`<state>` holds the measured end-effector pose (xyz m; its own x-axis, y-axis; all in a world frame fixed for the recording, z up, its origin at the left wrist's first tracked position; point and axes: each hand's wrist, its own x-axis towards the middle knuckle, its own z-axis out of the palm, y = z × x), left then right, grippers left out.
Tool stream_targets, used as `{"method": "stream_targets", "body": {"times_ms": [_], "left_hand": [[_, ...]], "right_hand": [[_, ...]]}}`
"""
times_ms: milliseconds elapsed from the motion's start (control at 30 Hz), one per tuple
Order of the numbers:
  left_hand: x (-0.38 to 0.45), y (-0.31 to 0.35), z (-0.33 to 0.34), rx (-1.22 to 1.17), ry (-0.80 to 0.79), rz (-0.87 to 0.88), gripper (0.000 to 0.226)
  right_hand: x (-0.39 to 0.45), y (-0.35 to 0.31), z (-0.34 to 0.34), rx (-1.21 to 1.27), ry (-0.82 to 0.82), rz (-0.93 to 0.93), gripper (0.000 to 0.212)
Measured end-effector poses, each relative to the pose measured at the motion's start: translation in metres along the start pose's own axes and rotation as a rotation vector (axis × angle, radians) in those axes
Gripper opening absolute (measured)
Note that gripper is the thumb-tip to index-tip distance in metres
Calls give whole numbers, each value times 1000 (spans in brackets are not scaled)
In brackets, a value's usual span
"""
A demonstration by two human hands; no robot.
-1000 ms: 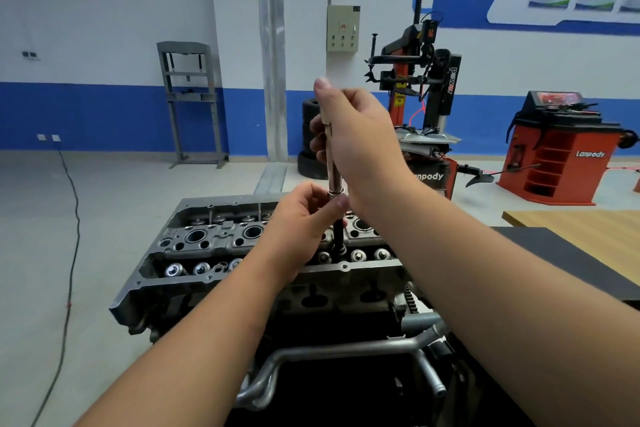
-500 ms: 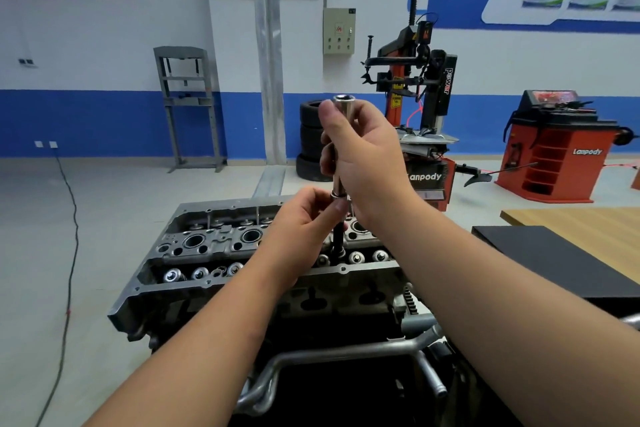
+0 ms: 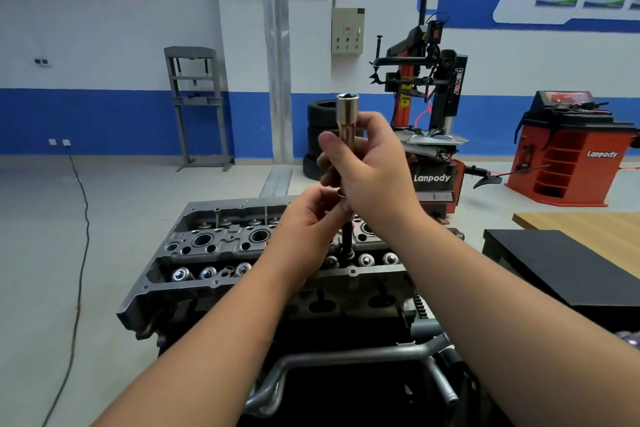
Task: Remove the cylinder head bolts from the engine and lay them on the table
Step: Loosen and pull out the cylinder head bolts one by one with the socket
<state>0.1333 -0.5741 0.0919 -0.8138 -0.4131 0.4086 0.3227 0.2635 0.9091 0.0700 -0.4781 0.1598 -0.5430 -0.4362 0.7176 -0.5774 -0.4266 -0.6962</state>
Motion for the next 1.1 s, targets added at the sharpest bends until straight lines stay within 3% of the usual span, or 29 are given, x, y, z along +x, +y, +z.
{"method": "stream_targets", "body": {"times_ms": [133,267,333,400,467,567,633,800,900,1000,1100], "left_hand": [[-3,3,-3,49,-48,-5,13],[-6,6,-5,38,-107,-32,24],[-6,7,-3,43,-87,-6,20],[-5,6,1,48,-34,23,17],[-4,6,3,77,0,30,32],[-2,3,1,90,-31,28,32],[-3,3,-1,66,-60,7,22],[-6,5,-1,86,-87,-12,26],[-5,5,1,66,-73,14,20],[-2,1,0,31,-43,24,16],[-1,-1,-1,39,-31,15,13]], "right_hand": [[-5,6,-5,-290,49,-208,11],[1,-2,-7,-178,-115,-35,18],[1,-2,-9,-246,-155,-40,16],[-5,4,-12,-333,-132,-87,11],[-15,14,-14,-389,-42,-128,19],[-23,25,-15,-389,49,-168,19],[-22,28,-15,-378,51,-156,16],[-25,35,-17,-378,60,-145,30],[-32,40,-18,-337,36,-110,22],[-33,41,-20,-251,88,-37,29],[-33,42,-18,-325,77,-88,20]]}}
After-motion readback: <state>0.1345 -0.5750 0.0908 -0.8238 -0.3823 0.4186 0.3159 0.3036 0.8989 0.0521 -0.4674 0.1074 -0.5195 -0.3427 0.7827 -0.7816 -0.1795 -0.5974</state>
